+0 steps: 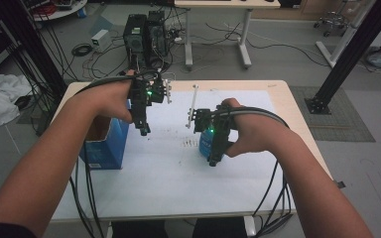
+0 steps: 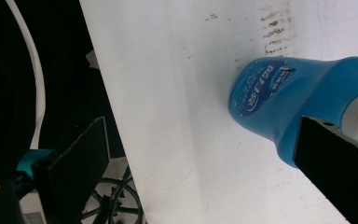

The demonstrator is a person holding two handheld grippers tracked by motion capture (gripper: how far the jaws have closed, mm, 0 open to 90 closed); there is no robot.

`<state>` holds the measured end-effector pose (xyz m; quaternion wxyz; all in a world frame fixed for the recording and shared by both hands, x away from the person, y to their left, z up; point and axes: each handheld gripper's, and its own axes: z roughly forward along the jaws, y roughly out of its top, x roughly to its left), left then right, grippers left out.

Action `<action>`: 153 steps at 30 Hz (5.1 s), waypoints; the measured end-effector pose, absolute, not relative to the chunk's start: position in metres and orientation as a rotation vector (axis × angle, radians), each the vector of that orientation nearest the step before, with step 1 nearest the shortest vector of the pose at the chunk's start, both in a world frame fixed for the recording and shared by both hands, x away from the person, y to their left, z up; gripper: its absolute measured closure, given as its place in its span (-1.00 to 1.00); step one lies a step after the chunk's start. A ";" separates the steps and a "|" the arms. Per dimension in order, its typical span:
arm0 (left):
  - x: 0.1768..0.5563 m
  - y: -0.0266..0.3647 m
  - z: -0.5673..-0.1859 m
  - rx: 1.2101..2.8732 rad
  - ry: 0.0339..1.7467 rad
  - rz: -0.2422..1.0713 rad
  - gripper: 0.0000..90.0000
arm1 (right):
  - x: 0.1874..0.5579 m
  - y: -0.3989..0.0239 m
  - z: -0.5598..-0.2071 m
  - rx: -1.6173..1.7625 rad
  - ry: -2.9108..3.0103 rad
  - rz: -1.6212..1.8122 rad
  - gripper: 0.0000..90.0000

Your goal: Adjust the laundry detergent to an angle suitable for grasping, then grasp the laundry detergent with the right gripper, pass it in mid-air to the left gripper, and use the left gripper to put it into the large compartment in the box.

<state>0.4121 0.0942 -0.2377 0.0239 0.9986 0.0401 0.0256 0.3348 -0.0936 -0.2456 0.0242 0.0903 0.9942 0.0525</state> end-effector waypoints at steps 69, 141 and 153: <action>0.409 0.094 -0.247 3.070 0.119 0.086 -0.88 | 0.323 -0.202 -0.294 0.550 3.008 0.380 -0.93; 0.409 0.101 -0.253 3.053 0.133 0.089 -0.88 | 0.387 -0.207 -0.413 0.902 2.596 1.313 -0.93; 0.407 0.104 -0.252 3.058 0.143 0.094 -0.88 | 0.387 -0.198 -0.418 0.877 2.515 1.384 -0.93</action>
